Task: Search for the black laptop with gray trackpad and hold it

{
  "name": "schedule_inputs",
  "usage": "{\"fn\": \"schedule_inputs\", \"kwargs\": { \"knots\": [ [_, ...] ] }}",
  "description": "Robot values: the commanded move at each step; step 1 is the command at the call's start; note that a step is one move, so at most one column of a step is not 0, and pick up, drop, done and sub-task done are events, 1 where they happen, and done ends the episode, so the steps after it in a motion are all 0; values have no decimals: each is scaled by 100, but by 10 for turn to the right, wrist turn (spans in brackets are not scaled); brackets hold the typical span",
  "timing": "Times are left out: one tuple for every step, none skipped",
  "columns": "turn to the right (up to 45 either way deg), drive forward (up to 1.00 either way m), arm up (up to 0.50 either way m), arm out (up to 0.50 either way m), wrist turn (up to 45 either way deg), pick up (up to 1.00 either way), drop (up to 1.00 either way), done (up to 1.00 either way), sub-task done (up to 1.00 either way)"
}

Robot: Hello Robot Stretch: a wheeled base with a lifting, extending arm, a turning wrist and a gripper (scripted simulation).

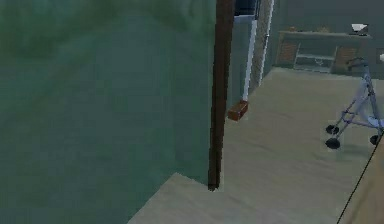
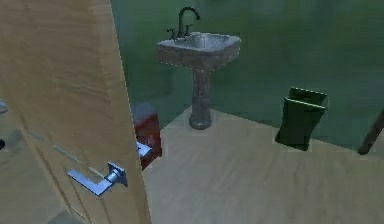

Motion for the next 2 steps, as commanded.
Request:
{"fn": "schedule_inputs", "kwargs": {
  "knots": [
    [0,25,0,0,0,0,0,0,0],
    [300,0,0,0,0,0,0,0,0]
  ]
}}
